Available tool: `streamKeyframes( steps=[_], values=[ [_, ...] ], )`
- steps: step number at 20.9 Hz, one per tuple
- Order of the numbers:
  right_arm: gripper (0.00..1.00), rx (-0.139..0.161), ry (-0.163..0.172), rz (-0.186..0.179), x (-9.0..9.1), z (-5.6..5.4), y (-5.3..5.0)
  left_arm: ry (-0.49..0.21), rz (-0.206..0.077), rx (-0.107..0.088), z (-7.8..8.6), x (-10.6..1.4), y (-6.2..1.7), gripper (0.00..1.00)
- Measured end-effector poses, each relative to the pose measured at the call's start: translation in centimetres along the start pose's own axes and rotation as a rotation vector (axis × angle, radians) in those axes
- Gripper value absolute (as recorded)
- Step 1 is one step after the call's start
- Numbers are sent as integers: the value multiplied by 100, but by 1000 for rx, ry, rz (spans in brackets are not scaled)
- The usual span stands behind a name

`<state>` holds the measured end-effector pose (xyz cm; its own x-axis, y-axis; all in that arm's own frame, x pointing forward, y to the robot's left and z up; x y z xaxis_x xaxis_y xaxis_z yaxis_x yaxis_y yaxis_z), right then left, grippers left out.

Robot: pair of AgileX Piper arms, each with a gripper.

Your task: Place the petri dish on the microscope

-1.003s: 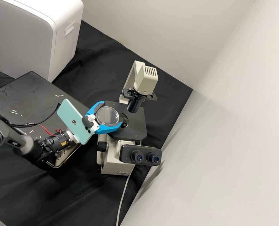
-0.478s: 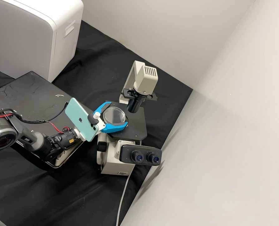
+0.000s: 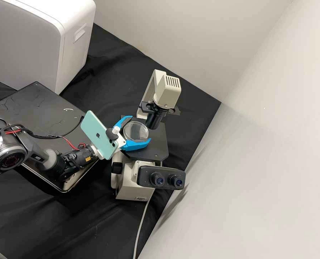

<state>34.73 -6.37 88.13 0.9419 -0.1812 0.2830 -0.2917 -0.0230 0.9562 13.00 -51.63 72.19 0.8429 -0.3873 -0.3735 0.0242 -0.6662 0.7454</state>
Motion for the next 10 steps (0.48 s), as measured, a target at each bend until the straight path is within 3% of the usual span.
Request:
streamKeyframes(
  steps=[2, 6, 10],
  values=[
    [0, 2, -7, 1, 36, 22, -23, 0, -8, 3, 1, 5, -14, 100],
    [0, -36, -7, -2, 78, 49, -76, 1, -14, 6, 2, 9, -26, 100],
    [0, -40, 5, 9, 81, 62, -88, -1, -17, 7, 4, 10, -31, 100]
  ],
)
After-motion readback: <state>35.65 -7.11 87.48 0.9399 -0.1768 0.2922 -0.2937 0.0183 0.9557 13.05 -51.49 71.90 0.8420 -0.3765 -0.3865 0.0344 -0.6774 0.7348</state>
